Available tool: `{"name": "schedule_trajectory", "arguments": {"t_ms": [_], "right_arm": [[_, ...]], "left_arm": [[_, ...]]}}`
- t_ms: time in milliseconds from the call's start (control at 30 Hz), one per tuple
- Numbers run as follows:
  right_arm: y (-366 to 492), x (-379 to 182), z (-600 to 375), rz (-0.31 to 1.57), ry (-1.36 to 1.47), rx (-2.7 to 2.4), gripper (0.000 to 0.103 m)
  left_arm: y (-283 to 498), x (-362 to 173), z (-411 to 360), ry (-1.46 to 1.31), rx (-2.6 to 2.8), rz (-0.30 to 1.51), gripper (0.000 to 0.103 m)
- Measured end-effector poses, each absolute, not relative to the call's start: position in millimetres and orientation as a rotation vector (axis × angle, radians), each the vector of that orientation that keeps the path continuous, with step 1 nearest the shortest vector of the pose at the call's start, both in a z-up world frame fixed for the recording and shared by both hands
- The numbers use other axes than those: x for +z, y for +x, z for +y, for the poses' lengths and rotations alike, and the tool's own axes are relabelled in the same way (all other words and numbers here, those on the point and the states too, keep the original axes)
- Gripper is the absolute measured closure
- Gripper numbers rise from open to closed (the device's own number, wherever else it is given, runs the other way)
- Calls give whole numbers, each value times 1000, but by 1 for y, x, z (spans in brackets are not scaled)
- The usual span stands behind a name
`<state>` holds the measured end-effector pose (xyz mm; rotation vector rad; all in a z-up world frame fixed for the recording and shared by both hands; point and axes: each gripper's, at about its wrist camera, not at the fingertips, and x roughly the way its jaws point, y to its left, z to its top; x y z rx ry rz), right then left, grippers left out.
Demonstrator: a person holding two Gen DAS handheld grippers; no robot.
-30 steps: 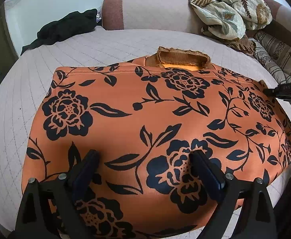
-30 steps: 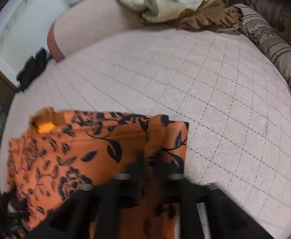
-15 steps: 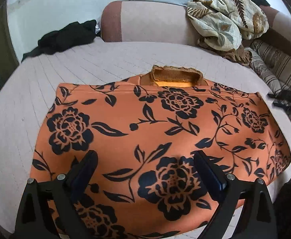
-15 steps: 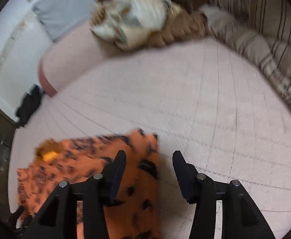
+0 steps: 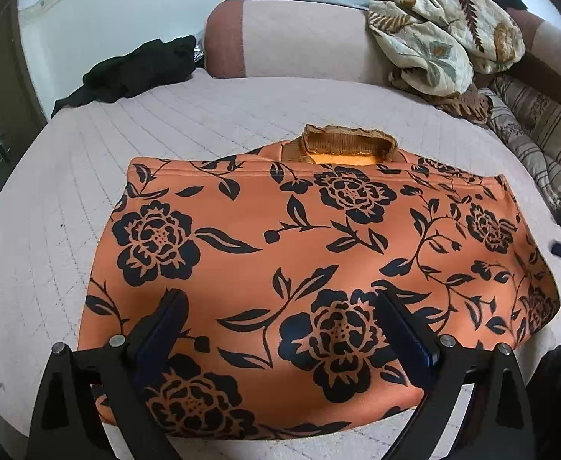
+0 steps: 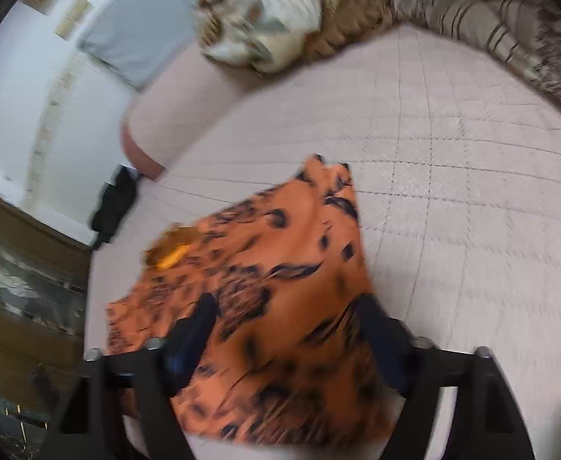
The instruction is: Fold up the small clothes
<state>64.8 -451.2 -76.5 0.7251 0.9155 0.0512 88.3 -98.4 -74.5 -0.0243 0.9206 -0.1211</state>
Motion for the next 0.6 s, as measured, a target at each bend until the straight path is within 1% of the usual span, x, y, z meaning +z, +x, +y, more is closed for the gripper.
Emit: {"name": "schedule_trajectory", "arguments": {"t_ms": [100, 233, 300, 400, 467, 500, 533, 567, 600], "right_arm": [[28, -78, -429, 933, 806, 133, 19], [0, -131, -402, 1068, 981, 170, 19], [-1, -157, -404, 1084, 1078, 124, 18], [4, -167, -423, 978, 1221, 74, 17], [8, -166, -438, 888, 1239, 40, 18], [7, -171, -449, 846, 1287, 0, 20], [4, -174, -454, 830, 1342, -9, 31], [5, -177, -460, 842, 1379, -7, 47], [8, -176, -463, 865, 1349, 6, 96]], "left_arm": [[83, -69, -104, -20, -129, 908, 4], [74, -62, -110, 10, -147, 899, 4], [71, -58, -111, 12, -149, 895, 4], [67, -53, -111, 16, -147, 884, 4], [66, -52, -110, 10, -141, 885, 4], [67, -52, -110, 6, -139, 891, 4], [67, -53, -110, 3, -139, 899, 4], [66, -53, -110, 4, -139, 897, 4], [67, -53, -111, 7, -139, 895, 4]]}}
